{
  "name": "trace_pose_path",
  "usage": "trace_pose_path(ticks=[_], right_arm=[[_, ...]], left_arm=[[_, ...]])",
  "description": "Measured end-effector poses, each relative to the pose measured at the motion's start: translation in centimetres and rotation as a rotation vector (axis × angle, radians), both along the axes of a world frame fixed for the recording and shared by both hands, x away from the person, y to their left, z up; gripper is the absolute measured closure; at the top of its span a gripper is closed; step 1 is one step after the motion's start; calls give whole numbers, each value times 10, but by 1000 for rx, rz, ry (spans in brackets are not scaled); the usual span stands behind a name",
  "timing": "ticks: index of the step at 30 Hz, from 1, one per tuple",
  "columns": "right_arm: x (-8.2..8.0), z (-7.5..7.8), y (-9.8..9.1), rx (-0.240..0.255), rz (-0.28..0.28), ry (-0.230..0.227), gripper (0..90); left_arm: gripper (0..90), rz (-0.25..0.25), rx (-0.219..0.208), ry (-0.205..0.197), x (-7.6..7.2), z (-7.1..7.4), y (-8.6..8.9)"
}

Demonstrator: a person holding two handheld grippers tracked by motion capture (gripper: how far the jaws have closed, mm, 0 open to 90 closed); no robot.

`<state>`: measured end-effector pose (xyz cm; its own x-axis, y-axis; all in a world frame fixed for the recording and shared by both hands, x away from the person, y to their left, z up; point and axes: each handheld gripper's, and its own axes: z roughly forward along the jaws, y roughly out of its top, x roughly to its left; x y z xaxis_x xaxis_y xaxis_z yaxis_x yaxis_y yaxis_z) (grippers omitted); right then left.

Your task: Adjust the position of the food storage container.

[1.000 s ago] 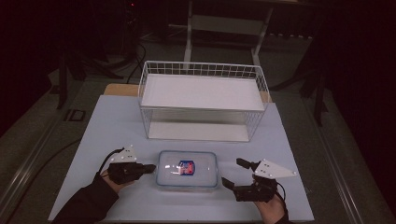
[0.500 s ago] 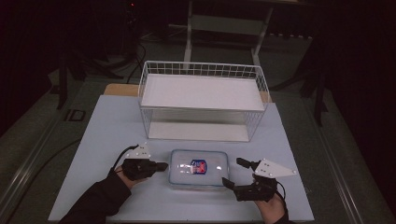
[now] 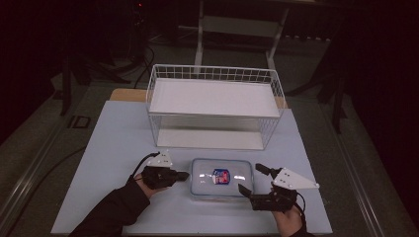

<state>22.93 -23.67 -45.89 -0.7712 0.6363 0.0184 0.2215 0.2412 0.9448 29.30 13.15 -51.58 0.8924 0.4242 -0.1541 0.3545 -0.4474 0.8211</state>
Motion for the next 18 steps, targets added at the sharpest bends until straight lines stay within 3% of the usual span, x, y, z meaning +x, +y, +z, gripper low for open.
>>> trace_pose_path(ticks=[1, 4, 7, 8, 9, 10, 11, 12, 15, 16, 18], right_arm=[[-1, 1, 0, 0, -4, -5, 116], [-2, 3, -1, -19, -23, -42, 119], [-3, 5, -2, -43, -33, -76, 118], [-3, 5, -2, -43, -33, -76, 118], [-3, 5, -3, -46, -34, -86, 112], [-3, 8, -5, -54, -41, -105, 110], [-2, 8, -6, -55, -40, -112, 111], [-1, 10, -7, -51, -35, -107, 133], [5, 13, -12, -39, -19, -64, 141], [7, 14, -13, -33, -24, -57, 141], [12, 16, -15, -21, -23, -18, 141]], left_arm=[[890, -12, -12, -4, -1, 2, 1], [751, -18, -27, -5, -3, 9, 4], [524, 10, -94, -2, -5, 20, 7], [432, 10, -94, -2, -5, 20, 7], [432, 44, -143, 5, -7, 29, 7], [268, 38, -160, 11, -8, 32, 7], [216, 40, -177, 11, -10, 36, 5], [149, 54, -186, 12, -11, 40, 4], [76, 83, -262, 57, -12, 52, 0], [19, 85, -265, 69, -11, 57, -2], [7, 110, -269, 70, -10, 64, -5]])
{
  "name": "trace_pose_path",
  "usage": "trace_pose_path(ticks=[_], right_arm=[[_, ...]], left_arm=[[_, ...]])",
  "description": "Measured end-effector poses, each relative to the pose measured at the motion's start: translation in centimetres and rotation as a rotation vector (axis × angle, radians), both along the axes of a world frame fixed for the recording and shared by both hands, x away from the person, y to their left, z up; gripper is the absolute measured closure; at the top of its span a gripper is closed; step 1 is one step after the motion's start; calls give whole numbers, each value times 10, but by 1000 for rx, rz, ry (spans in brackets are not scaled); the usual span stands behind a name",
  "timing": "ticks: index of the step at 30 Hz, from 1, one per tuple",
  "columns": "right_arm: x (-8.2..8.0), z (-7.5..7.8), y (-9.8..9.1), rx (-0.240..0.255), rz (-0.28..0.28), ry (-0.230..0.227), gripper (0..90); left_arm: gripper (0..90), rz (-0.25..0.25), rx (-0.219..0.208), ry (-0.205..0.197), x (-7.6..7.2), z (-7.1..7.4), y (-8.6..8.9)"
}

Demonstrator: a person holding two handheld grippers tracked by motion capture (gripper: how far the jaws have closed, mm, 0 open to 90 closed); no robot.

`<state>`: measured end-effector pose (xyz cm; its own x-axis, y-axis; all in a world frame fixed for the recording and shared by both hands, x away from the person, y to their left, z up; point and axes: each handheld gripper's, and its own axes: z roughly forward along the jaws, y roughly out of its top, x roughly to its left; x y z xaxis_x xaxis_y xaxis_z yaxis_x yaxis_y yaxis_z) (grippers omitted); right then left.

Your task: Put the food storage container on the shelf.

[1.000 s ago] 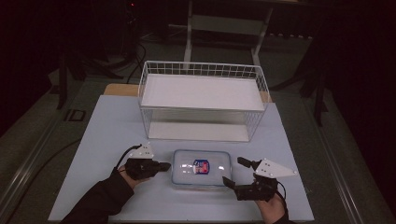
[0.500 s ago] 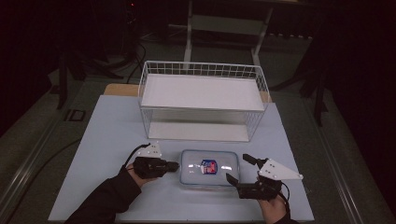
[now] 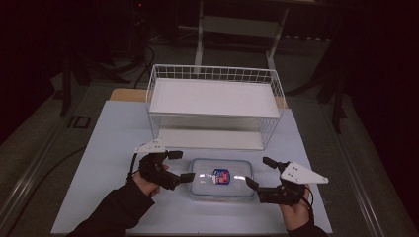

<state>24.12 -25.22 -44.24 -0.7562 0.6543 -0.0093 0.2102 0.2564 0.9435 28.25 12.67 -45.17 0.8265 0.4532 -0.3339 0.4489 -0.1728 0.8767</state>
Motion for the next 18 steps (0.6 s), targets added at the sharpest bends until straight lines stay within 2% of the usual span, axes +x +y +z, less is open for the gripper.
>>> trace_pose_path(ticks=[3, 4, 6, 8, 12, 14, 16, 18], right_arm=[[3, 3, -2, 18, -3, -1, 141], [4, 4, -3, 25, 0, 2, 141], [8, 6, -3, 16, -25, 25, 129], [12, 6, -5, 22, -20, 49, 117], [21, 2, -6, 36, -67, 111, 105], [24, -1, -6, 45, -59, 136, 105], [27, -4, -6, 48, -63, 171, 106], [29, -7, -7, 53, -54, 198, 125]], left_arm=[[7, 19, 5, -5, 2, 5, -2], [7, 30, 26, 0, 4, 6, -5], [8, 13, 32, 43, 8, 3, -8], [8, 28, 53, 80, 11, -2, -10], [8, 51, 26, 187, 20, -13, -9], [8, 62, 11, 240, 25, -19, -7], [8, 69, 11, 287, 28, -26, -6], [8, 76, 19, 352, 32, -34, -5]])
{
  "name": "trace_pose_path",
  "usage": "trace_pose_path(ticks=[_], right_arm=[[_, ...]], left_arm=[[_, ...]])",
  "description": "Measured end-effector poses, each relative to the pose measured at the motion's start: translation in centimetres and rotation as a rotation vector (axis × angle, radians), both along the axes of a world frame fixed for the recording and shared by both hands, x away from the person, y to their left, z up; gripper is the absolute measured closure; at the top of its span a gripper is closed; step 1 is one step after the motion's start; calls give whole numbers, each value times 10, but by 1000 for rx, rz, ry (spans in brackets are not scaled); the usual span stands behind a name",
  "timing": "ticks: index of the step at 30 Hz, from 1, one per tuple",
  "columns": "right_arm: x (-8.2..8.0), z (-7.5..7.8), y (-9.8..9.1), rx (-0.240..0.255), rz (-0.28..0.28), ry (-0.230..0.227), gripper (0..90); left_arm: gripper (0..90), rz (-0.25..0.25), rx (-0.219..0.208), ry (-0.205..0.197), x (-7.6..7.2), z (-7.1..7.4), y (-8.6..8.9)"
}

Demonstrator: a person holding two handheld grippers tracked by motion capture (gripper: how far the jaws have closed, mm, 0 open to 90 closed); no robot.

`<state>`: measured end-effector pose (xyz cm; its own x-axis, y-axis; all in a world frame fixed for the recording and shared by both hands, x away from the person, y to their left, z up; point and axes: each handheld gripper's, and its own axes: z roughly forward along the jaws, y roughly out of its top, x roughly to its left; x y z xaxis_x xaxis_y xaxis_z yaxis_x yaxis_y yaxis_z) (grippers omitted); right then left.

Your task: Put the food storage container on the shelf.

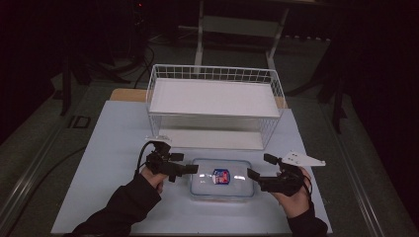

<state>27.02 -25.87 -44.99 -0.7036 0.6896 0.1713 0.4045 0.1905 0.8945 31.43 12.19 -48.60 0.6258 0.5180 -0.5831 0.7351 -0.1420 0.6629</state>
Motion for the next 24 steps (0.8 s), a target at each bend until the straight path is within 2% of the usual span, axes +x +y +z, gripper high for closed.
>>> trace_pose_path(ticks=[2, 4, 5, 6, 8, 10, 13, 16, 19, 20, 24], right_arm=[[0, -3, 1, -6, 9, 9, 125], [-1, -5, 1, -6, 12, 12, 123], [-2, -5, 1, -7, 11, 13, 123], [-2, -6, 1, -11, 9, 15, 123], [-3, -7, 1, -12, 7, 16, 123], [-3, -8, 1, -13, 8, 24, 124], [-4, -9, 0, -11, 8, 35, 124], [-4, -11, -1, -9, 8, 49, 124], [-5, -13, -2, -11, 7, 62, 125], [-4, -14, -3, -8, 10, 71, 127], [-2, -19, -6, 4, 17, 118, 143]], left_arm=[[8, -1, -7, 61, 2, -9, 1], [20, 5, -17, 139, 5, -19, 2], [32, 16, -7, 169, 6, -23, 2], [47, 19, 0, 186, 7, -26, 2], [76, 31, -6, 221, 7, -32, 1], [151, 31, -15, 256, 8, -36, 2], [196, 33, -27, 313, 10, -44, 3], [283, 28, -51, 349, 11, -49, 5], [355, -3, -118, 388, 13, -54, 7], [420, -15, -128, 393, 13, -54, 7], [504, -44, -115, 378, 13, -50, 6]])
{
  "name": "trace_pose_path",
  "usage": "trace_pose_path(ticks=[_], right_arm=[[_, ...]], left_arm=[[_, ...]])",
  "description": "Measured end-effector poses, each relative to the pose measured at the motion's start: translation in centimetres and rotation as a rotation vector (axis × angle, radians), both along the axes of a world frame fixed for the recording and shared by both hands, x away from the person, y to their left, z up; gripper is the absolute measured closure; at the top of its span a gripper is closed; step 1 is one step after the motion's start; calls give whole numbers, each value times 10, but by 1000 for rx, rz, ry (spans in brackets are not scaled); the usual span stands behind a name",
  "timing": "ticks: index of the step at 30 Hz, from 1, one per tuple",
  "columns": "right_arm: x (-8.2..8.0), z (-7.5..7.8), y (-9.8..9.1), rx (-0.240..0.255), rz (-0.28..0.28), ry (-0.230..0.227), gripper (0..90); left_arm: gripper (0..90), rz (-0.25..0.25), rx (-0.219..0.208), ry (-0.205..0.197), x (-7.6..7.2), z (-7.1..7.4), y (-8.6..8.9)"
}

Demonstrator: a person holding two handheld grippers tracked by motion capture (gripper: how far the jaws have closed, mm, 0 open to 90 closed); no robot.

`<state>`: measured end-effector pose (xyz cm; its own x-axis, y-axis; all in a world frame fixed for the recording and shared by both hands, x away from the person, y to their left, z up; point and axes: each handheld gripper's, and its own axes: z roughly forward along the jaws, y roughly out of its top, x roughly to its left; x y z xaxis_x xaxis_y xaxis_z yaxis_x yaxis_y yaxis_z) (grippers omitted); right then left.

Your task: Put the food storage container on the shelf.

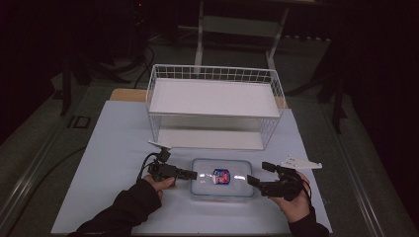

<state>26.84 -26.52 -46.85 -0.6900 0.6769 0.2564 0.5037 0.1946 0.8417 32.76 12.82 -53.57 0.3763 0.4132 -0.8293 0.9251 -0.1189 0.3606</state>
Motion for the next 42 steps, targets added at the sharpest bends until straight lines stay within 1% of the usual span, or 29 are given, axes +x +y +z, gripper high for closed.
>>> trace_pose_path(ticks=[3, 6, 9, 12, 13, 15, 16, 18, 19, 20, 21, 22, 23, 24, 27, 29, 30, 34, 36, 38, 40, 42], right_arm=[[4, -6, -3, 14, 4, 54, 160], [7, -11, -8, 36, 0, 112, 185], [10, -17, -13, 52, 2, 173, 212], [14, -23, -15, 90, 17, 244, 252], [14, -25, -15, 98, 19, 259, 291], [15, -28, -16, 119, 33, 293, 326], [15, -29, -17, 133, 42, 313, 369], [15, -29, -17, 137, 41, 324, 412], [15, -30, -18, 151, 50, 338, 465], [15, -30, -19, 163, 57, 354, 488], [15, -30, -19, 163, 57, 354, 488], [15, -31, -20, 171, 59, 364, 503], [15, -32, -20, 173, 67, 385, 523], [15, -33, -21, 183, 69, 404, 522], [15, -35, -22, 202, 69, 436, 523], [14, -36, -22, 212, 66, 440, 527], [14, -35, -22, 210, 64, 436, 529], [11, -33, -21, 188, 65, 419, 530], [11, -34, -21, 194, 67, 427, 528], [12, -33, -21, 180, 73, 430, 515], [13, -35, -18, 168, 76, 440, 491], [13, -37, -19, 187, 72, 453, 501]], left_arm=[[508, -2, 1, -18, -1, 1, 0], [521, -14, -1, -51, -4, 3, 1], [537, -36, 12, -108, -10, 9, 0], [549, -51, 19, -153, -16, 13, 0], [552, -55, 21, -169, -18, 14, 0], [560, -61, 18, -189, -21, 15, 1], [565, -63, 20, -199, -23, 16, 1], [570, -67, 23, -206, -25, 17, 1], [573, -68, 23, -211, -26, 18, 1], [575, -70, 25, -218, -27, 18, 1], [576, -70, 25, -218, -27, 18, 1], [576, -70, 25, -218, -27, 18, 1], [578, -74, 32, -238, -31, 20, 1], [578, -73, 34, -244, -32, 20, 1], [578, -69, 39, -252, -35, 21, 0], [578, -67, 41, -258, -36, 21, 0], [578, -60, 43, -256, -37, 21, 0], [579, -58, 51, -272, -41, 23, -1], [579, -57, 53, -272, -41, 23, -1], [579, -58, 49, -266, -41, 22, -1], [579, -53, 44, -255, -41, 21, 0], [579, -52, 40, -255, -41, 21, 0]])
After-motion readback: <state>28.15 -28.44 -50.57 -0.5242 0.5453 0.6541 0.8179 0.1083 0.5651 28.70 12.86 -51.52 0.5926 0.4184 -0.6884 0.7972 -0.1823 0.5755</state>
